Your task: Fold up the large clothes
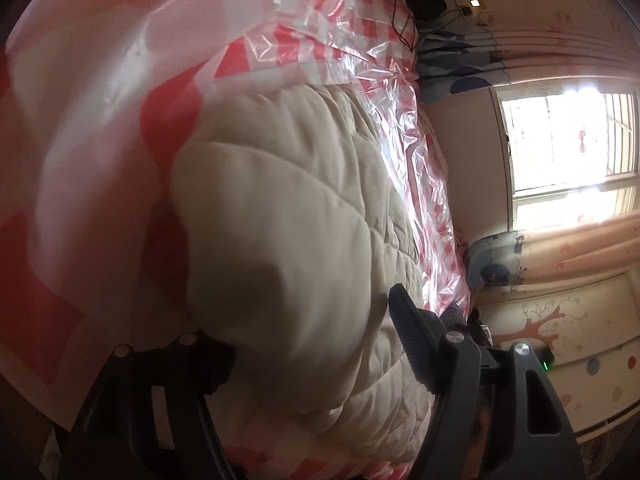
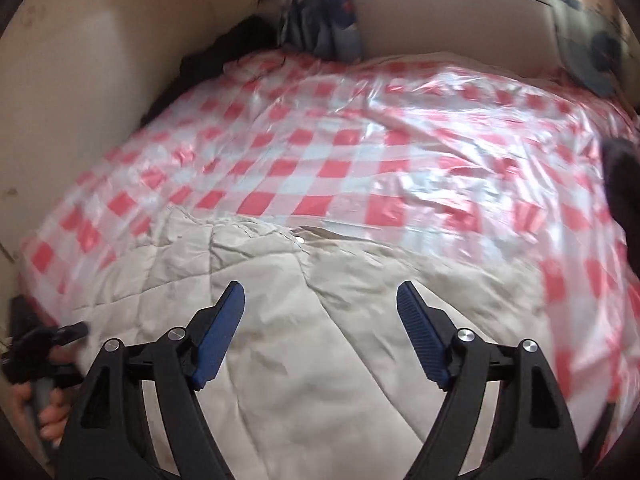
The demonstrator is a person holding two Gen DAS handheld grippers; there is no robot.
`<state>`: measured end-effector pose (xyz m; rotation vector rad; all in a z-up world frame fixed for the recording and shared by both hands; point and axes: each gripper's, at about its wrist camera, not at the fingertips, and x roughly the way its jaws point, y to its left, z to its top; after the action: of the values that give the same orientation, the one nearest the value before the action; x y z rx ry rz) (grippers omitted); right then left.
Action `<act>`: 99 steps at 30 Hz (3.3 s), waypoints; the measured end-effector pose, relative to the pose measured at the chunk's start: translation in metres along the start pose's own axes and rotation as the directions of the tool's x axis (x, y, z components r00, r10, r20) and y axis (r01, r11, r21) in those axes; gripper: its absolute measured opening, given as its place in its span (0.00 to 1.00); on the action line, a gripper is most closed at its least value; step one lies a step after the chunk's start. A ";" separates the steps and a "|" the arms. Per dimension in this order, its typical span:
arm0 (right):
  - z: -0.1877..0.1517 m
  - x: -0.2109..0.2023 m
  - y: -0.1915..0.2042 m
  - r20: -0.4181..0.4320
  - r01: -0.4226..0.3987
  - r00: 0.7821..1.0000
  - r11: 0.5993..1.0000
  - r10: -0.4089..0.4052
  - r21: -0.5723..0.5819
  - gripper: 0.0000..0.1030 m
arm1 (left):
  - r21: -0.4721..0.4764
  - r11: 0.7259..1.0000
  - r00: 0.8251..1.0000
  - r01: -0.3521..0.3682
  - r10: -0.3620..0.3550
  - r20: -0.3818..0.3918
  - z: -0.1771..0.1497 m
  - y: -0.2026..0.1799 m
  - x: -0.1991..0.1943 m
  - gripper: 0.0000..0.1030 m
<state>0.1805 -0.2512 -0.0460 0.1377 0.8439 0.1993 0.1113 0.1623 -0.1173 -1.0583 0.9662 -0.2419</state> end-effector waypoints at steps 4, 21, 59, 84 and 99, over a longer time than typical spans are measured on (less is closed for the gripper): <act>-0.031 0.095 0.009 -0.178 0.025 0.984 0.999 -0.020 0.025 0.74 | 0.008 1.000 1.000 -0.023 0.023 -0.009 0.012 -0.001 0.014 0.78; -0.010 0.151 0.025 -0.269 0.138 0.951 0.987 -0.155 -0.084 0.94 | 0.298 0.952 0.993 -0.065 0.033 0.112 -0.022 -0.025 -0.009 0.40; -0.100 -0.001 0.047 -0.165 0.020 0.985 0.983 -0.050 -0.180 0.94 | 0.530 0.840 0.984 -0.113 0.020 0.177 -0.052 -0.115 -0.017 0.39; -0.151 -0.112 -0.267 0.527 -0.783 0.581 0.250 0.621 0.569 0.94 | 0.913 0.390 0.976 0.121 0.120 -0.181 -0.265 -0.253 0.160 0.36; -0.103 -0.138 -0.208 -0.175 -0.042 0.981 0.970 0.085 0.238 0.94 | 0.935 0.264 0.942 0.239 0.169 -0.289 -0.301 -0.247 0.076 0.75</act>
<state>0.0391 -0.4811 -0.0551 0.3718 1.0470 0.1743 -0.0105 -0.1964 0.0007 0.1847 0.8399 -0.9702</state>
